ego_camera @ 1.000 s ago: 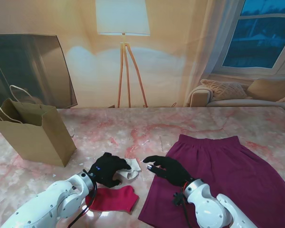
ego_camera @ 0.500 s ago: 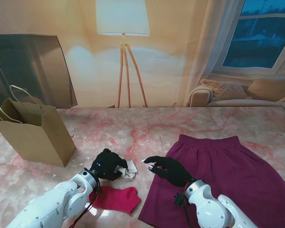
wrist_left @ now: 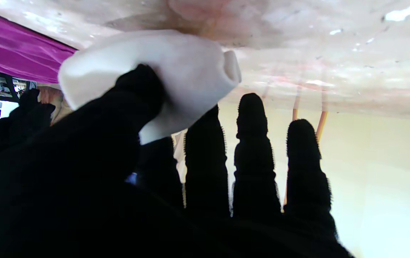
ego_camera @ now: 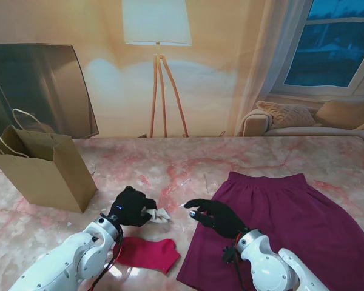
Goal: Fold the socks and the shorts into the kraft paper bag
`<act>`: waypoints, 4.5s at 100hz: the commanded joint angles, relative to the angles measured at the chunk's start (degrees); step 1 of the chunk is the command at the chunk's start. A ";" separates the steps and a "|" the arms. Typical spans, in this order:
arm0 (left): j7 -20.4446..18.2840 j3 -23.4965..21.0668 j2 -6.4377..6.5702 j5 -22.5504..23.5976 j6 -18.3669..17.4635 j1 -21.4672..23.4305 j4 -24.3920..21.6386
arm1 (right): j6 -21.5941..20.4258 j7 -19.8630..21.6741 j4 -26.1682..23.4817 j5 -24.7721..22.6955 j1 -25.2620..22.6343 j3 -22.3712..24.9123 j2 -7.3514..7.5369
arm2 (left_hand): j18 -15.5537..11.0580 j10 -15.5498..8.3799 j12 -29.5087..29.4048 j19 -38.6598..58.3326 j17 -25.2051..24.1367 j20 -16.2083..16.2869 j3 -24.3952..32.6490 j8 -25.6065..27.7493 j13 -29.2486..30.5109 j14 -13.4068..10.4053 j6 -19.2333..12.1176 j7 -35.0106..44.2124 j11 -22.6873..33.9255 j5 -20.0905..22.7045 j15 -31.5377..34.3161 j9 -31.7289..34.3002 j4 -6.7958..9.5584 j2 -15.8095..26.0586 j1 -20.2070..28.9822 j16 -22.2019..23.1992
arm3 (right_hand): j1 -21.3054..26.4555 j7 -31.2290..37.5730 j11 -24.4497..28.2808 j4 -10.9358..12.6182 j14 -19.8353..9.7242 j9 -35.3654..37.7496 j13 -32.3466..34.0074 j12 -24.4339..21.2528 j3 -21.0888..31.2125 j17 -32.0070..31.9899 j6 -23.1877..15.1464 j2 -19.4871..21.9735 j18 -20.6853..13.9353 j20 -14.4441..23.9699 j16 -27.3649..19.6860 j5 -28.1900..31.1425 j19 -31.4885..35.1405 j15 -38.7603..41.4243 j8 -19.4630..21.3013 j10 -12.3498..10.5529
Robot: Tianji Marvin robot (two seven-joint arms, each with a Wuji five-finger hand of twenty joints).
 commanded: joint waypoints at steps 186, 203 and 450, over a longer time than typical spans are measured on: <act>-39.12 -45.16 2.56 2.21 9.90 11.81 -48.38 | -2.64 -3.63 2.08 0.67 -0.12 0.65 -0.94 | -0.47 -0.75 7.67 -4.21 -2.26 -1.75 -0.64 6.22 8.87 -2.50 -1.39 2.78 0.73 2.69 0.81 12.97 -0.91 1.65 2.75 -0.62 | 0.49 0.32 0.57 -2.33 0.45 0.58 1.08 0.56 -1.51 0.14 -1.42 1.16 0.05 2.25 1.52 -1.11 1.65 1.09 0.28 -0.04; -40.84 -47.35 2.89 4.72 9.15 11.34 -48.15 | -2.39 -3.57 1.60 0.82 -0.57 0.75 -0.94 | -0.42 -0.85 7.74 -4.33 -2.73 -1.60 -0.80 6.32 8.78 -2.68 -1.46 2.71 0.79 2.71 1.04 13.05 -0.93 1.77 2.68 -0.47 | 0.49 0.29 0.55 -2.33 0.47 0.56 1.02 0.55 -1.49 0.13 -1.42 1.14 0.03 2.26 1.52 -1.12 1.66 1.07 0.28 -0.05; -49.74 -46.64 5.10 31.05 -4.58 7.73 -40.77 | -3.05 -4.07 2.83 1.28 -0.34 0.20 -1.11 | -0.17 0.24 -10.73 -10.60 -7.70 -0.27 2.95 4.27 -3.55 -1.04 9.86 -17.05 -1.03 -6.10 -5.83 -7.10 2.60 -0.09 -7.44 -1.44 | 0.46 0.25 0.55 -2.32 0.76 0.49 1.34 0.56 -1.60 0.16 -1.70 1.07 0.71 2.88 1.71 -1.26 2.19 1.20 0.35 -0.15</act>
